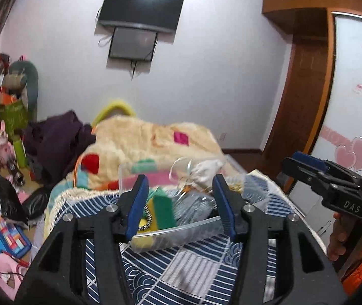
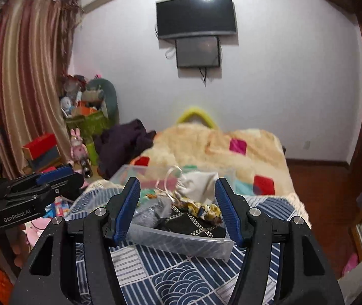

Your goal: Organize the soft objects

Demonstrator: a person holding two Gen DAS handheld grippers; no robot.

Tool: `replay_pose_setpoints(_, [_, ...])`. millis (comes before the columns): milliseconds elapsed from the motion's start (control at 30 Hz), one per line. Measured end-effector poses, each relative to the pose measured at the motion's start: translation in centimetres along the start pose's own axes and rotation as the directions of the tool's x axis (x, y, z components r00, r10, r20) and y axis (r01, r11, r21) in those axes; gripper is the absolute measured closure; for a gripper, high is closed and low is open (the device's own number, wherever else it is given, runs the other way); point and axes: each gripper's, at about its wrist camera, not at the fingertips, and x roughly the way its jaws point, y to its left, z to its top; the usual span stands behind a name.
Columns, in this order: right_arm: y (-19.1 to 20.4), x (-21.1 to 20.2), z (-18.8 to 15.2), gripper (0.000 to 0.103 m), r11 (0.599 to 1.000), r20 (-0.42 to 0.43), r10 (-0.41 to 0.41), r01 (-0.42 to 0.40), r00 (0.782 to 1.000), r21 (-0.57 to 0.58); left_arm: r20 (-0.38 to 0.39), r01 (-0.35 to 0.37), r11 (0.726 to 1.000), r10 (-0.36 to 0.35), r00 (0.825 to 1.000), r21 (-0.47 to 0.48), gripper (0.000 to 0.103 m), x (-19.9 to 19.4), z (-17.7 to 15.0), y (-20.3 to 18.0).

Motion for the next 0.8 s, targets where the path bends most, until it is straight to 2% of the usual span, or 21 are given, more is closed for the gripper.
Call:
replay_pose_setpoints(133, [0.3, -2.2, 0.1, 0.026, 1.0, 0.066, 0.004, -0.004, 0.998, -0.004, 0.056, -0.008, 0.999, 0.005, 0.998, 0.049, 0.038, -2.4, 0.2, -1.7])
replay_pose_setpoints(367, [0.7, -4.7, -0.5, 0.016, 1.0, 0.119, -0.004, 0.005, 0.993, -0.01, 0.121, -0.026, 0.997, 0.017, 0.992, 0.074, 0.012, -5.5, -0.5, -3.3])
replay_pose_setpoints(500, [1.2, -5.6, -1.2, 0.004, 0.999, 0.148, -0.024, 0.027, 0.989, -0.022, 0.136, -0.044, 0.996, 0.032, 0.99, 0.081, 0.009, -6.3, -1.0, -3.7])
replay_pose_setpoints(533, [1.3, -5.6, -1.4, 0.001, 0.999, 0.152, -0.027, 0.031, 0.988, -0.023, 0.139, -0.046, 0.996, 0.034, 0.99, 0.079, 0.006, -6.5, -1.2, -3.9])
replay_pose_setpoints(567, [1.4, -5.7, -1.5, 0.001, 0.999, 0.158, -0.028, 0.032, 0.987, -0.024, 0.143, -0.048, 0.996, 0.037, 0.989, 0.075, 0.003, -6.7, -1.3, -4.1])
replay_pose_setpoints(800, [1.8, -5.8, -2.2, 0.001, 1.0, 0.156, -0.018, 0.022, 0.988, -0.019, 0.156, -0.06, 0.995, 0.047, 0.987, 0.08, 0.003, -7.5, -1.8, -4.3])
